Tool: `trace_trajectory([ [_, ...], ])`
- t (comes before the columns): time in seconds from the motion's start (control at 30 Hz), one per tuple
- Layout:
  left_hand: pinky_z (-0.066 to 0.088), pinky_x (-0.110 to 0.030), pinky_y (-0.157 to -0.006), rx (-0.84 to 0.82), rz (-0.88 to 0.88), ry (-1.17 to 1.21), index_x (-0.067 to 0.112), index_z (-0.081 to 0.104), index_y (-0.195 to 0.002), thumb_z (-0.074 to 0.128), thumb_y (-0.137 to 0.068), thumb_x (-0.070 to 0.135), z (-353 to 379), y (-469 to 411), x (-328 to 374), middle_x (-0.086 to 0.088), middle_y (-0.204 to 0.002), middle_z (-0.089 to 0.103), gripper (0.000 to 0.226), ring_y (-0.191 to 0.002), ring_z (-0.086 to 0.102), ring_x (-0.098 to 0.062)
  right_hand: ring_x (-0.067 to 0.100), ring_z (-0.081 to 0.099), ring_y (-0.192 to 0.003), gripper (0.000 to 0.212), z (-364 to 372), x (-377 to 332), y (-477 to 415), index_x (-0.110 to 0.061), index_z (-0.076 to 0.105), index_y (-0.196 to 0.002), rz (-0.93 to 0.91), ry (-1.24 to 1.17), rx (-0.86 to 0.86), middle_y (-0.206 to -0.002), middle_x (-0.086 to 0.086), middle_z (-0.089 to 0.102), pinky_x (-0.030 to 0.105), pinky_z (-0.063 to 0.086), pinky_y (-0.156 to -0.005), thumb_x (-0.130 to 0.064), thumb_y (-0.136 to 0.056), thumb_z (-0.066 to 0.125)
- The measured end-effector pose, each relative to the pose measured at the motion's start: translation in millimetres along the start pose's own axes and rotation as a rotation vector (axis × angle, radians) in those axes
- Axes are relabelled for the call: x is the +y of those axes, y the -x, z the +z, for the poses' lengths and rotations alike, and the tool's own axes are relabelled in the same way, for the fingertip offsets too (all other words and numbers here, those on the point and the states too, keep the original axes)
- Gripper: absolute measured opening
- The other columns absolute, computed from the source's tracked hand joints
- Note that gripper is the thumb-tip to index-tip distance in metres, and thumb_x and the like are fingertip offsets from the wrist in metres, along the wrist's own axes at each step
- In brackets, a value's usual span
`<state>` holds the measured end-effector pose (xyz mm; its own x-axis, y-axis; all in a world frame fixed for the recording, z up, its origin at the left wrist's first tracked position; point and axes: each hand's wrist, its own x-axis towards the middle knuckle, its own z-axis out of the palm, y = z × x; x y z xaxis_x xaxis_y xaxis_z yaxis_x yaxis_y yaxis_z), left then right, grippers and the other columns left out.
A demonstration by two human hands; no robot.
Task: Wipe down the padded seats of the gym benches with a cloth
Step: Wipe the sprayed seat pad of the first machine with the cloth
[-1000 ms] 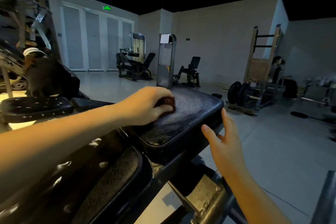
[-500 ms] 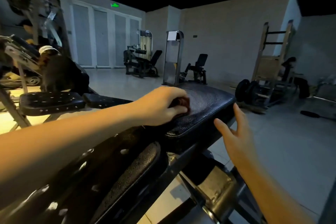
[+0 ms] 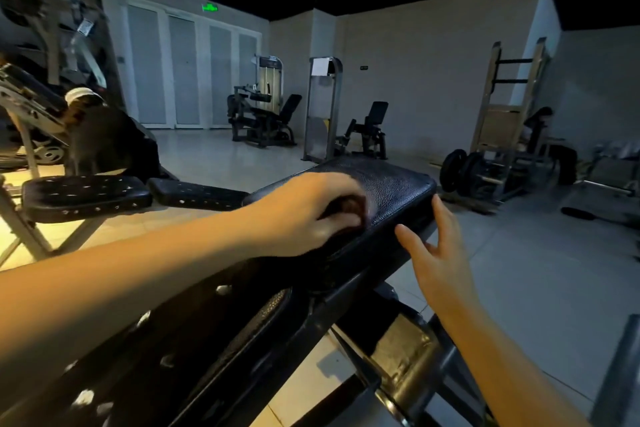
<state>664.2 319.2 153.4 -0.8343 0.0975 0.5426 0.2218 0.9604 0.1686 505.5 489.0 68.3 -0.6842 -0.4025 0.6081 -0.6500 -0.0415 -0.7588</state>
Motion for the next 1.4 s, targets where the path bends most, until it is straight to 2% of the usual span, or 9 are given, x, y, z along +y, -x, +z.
trace_trajectory([
  [0.23, 0.049, -0.038, -0.087, 0.097, -0.385, -0.191, 0.016, 0.068, -0.106, 0.066, -0.096, 0.031, -8.4, -30.5, -78.6, -0.004, -0.108, 0.071, 0.018, -0.105, 0.063, -0.028, -0.038, 0.034, -0.108, 0.072, 2.4, 2.5, -0.2, -0.027, 0.026, -0.159, -0.021, -0.004, -0.006, -0.141, -0.02, 0.033, 0.016, 0.037, -0.098, -0.029, -0.098, 0.064],
  [0.37, 0.05, -0.039, -0.089, 0.091, -0.22, -0.084, 0.019, 0.067, -0.104, 0.066, -0.097, 0.028, 15.7, -63.0, -21.4, 0.002, -0.105, 0.069, 0.012, -0.101, 0.063, -0.021, -0.028, 0.04, -0.114, 0.073, 0.4, 0.6, 0.8, -0.028, 0.026, -0.159, -0.009, 0.002, -0.006, -0.144, -0.017, 0.035, 0.023, 0.043, -0.104, -0.031, -0.097, 0.065],
  [0.5, 0.048, -0.024, -0.084, 0.022, 0.035, -0.007, 0.021, 0.067, -0.106, 0.066, -0.097, 0.023, 5.1, -6.3, 13.2, 0.009, -0.101, 0.065, 0.009, -0.094, 0.06, -0.008, -0.037, 0.036, -0.105, 0.069, -0.5, 2.8, -0.3, -0.031, 0.028, -0.156, 0.001, 0.007, 0.006, -0.135, -0.023, 0.037, 0.005, 0.041, -0.09, -0.027, -0.097, 0.065],
  [0.57, 0.048, -0.028, -0.085, 0.02, -0.052, -0.057, 0.023, 0.067, -0.104, 0.067, -0.097, 0.025, -8.8, 13.2, -16.0, 0.012, -0.099, 0.065, 0.007, -0.095, 0.061, -0.009, -0.038, 0.036, -0.104, 0.065, -0.2, 4.3, 0.2, -0.037, 0.028, -0.15, 0.004, -0.001, 0.004, -0.129, -0.032, 0.036, -0.001, 0.039, -0.087, -0.024, -0.098, 0.065],
  [0.73, 0.049, -0.039, -0.085, 0.085, -0.417, -0.238, 0.019, 0.067, -0.103, 0.065, -0.097, 0.032, -12.7, -25.3, -89.7, -0.003, -0.105, 0.069, 0.015, -0.102, 0.062, -0.028, 0.001, 0.037, -0.139, 0.077, 2.7, 3.7, -0.7, -0.026, 0.024, -0.161, -0.013, 0.006, -0.002, -0.157, -0.013, 0.033, 0.044, 0.04, -0.117, -0.032, -0.097, 0.066],
  [0.9, 0.049, -0.037, -0.086, 0.094, -0.203, -0.136, 0.017, 0.066, -0.104, 0.065, -0.097, 0.028, 21.0, -77.2, -27.5, 0.0, -0.105, 0.067, 0.013, -0.1, 0.062, -0.023, 0.002, 0.044, -0.135, 0.076, -0.1, -1.0, 1.7, -0.029, 0.027, -0.16, -0.017, 0.017, 0.005, -0.153, -0.014, 0.038, 0.046, 0.047, -0.111, -0.042, -0.095, 0.065],
  [1.03, 0.047, -0.021, -0.086, -0.002, 0.043, -0.012, 0.024, 0.066, -0.107, 0.066, -0.098, 0.024, 4.7, -14.1, 1.3, 0.014, -0.102, 0.064, 0.009, -0.096, 0.06, -0.004, -0.004, 0.046, -0.129, 0.071, -0.1, 0.7, 0.3, -0.032, 0.032, -0.156, -0.005, 0.0, 0.003, -0.146, -0.02, 0.041, 0.042, 0.047, -0.111, -0.036, -0.093, 0.067],
  [1.27, 0.041, -0.033, -0.078, 0.033, -0.373, -0.229, 0.024, 0.062, -0.096, 0.065, -0.097, 0.03, -8.9, -50.8, -86.9, 0.003, -0.095, 0.064, 0.007, -0.1, 0.062, -0.028, 0.004, 0.038, -0.142, 0.086, 1.0, 2.2, 0.9, -0.033, 0.024, -0.16, 0.003, 0.0, 0.001, -0.157, -0.016, 0.034, 0.047, 0.043, -0.115, -0.056, -0.088, 0.065],
  [1.4, 0.047, -0.037, -0.088, 0.066, -0.293, -0.094, 0.02, 0.065, -0.102, 0.065, -0.097, 0.028, 20.0, -100.8, -48.3, 0.001, -0.104, 0.067, 0.01, -0.104, 0.063, -0.026, 0.007, 0.037, -0.144, 0.09, -0.8, -1.7, 1.4, -0.032, 0.023, -0.161, 0.02, 0.015, -0.005, -0.159, -0.014, 0.032, 0.048, 0.043, -0.114, -0.059, -0.085, 0.064],
])
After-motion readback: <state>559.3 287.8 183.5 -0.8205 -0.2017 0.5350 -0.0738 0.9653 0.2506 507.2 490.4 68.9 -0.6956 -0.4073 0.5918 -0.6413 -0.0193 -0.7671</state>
